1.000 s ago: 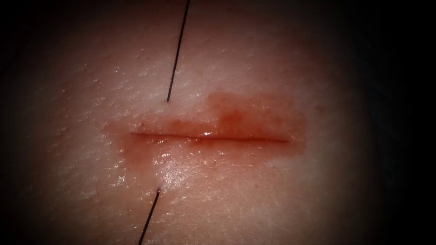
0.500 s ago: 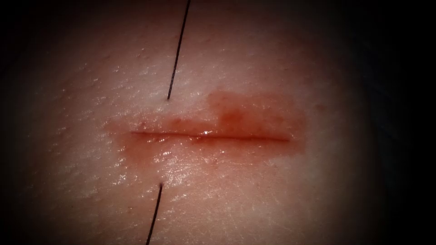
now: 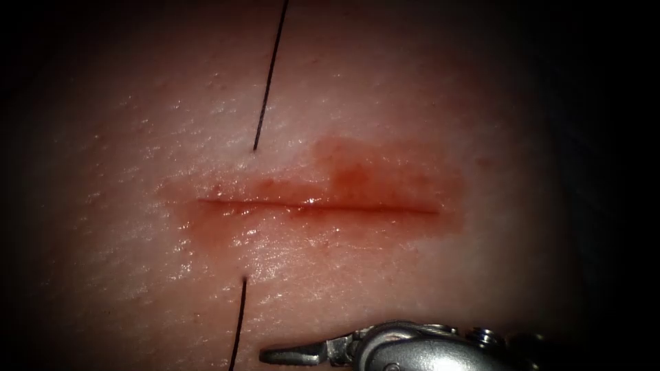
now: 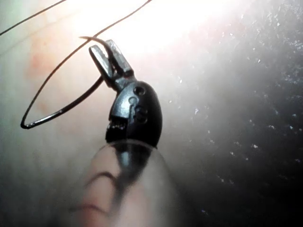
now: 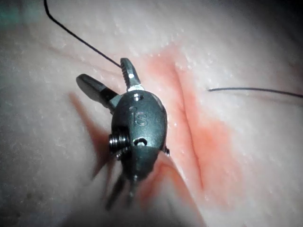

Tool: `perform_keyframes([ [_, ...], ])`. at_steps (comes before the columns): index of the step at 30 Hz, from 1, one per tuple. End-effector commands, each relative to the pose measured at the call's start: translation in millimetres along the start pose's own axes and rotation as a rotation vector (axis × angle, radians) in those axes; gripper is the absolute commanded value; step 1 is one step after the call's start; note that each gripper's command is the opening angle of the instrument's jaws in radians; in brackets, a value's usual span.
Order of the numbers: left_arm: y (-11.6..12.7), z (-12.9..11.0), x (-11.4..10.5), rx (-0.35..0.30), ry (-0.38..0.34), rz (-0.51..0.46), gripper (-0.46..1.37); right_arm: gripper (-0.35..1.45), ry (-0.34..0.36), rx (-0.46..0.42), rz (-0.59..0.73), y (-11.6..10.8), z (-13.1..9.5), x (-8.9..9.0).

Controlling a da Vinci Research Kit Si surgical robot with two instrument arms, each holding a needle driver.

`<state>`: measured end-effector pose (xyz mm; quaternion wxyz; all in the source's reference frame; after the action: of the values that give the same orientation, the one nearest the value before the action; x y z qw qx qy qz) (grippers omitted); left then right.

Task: Wound Closure
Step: Pull the suture through the cut until a short tail remains on top

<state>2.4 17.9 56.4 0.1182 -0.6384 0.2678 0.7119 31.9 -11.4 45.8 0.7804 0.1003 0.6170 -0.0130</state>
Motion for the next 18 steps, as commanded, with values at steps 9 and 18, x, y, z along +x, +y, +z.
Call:
perform_keyframes([
  [9, -0.1, -0.5, 0.0, -0.001, 0.002, 0.001, -0.35, 1.35, -0.034, -0.071, -0.044, 2.9, 1.0, -2.7],
  [18, -0.1, -0.6, 0.0, -0.002, 0.002, 0.001, -0.35, 1.37, -0.087, -0.105, -0.157, 3.3, 3.3, -6.5],
])
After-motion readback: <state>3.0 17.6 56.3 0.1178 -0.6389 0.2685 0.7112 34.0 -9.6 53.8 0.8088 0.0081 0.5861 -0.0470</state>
